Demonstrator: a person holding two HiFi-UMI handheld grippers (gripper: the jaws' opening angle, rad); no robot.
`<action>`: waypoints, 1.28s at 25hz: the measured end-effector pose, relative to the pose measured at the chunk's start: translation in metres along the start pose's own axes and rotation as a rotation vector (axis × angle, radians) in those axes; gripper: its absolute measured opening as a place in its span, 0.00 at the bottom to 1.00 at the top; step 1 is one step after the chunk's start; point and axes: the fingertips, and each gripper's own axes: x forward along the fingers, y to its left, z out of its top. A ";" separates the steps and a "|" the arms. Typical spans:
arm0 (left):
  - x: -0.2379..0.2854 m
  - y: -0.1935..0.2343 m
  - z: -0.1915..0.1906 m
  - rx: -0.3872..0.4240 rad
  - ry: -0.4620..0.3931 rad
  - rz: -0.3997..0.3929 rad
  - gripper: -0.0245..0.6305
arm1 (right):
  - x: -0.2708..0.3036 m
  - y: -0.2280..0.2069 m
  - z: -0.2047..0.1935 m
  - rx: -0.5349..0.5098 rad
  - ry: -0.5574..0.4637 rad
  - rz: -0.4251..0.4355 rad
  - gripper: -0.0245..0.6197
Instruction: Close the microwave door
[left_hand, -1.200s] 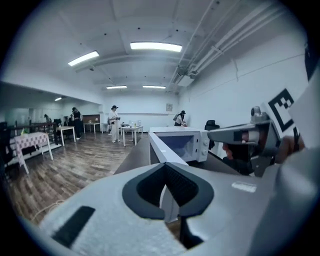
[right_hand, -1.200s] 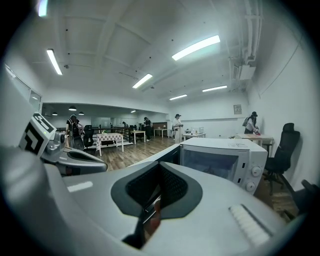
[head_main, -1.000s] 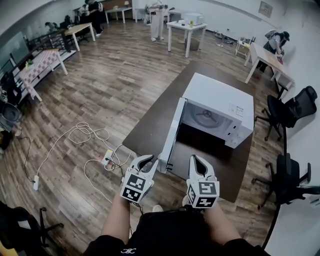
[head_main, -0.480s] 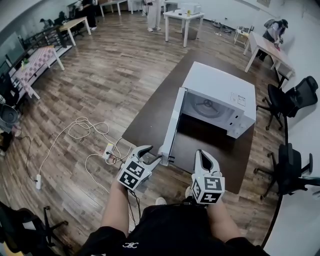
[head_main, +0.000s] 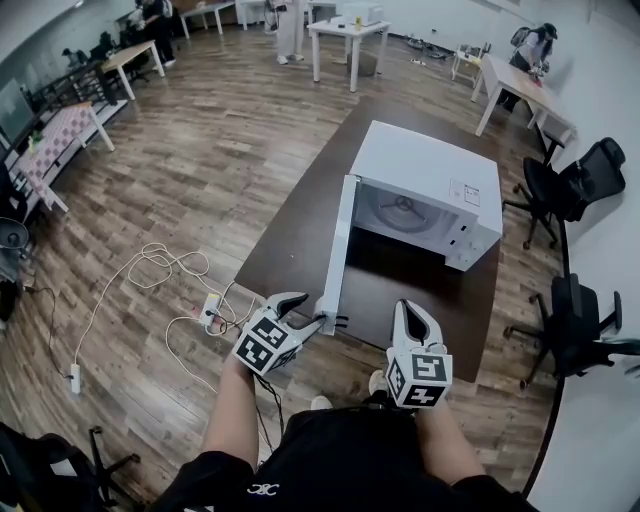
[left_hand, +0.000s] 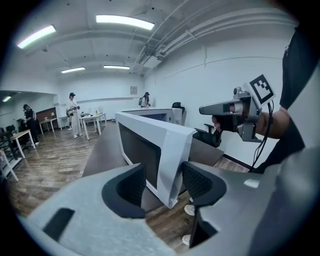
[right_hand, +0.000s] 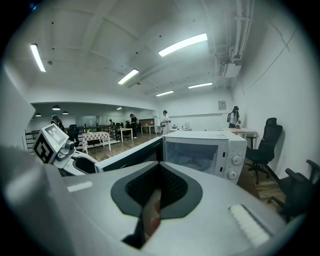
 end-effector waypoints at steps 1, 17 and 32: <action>0.003 -0.003 0.001 0.004 0.001 -0.021 0.39 | 0.000 -0.003 0.000 0.002 0.000 -0.005 0.05; 0.044 -0.055 0.023 0.049 0.003 -0.284 0.30 | 0.002 -0.041 0.001 0.070 0.007 -0.063 0.05; 0.090 -0.090 0.048 0.147 0.046 -0.389 0.27 | 0.001 -0.089 -0.002 0.131 0.010 -0.104 0.05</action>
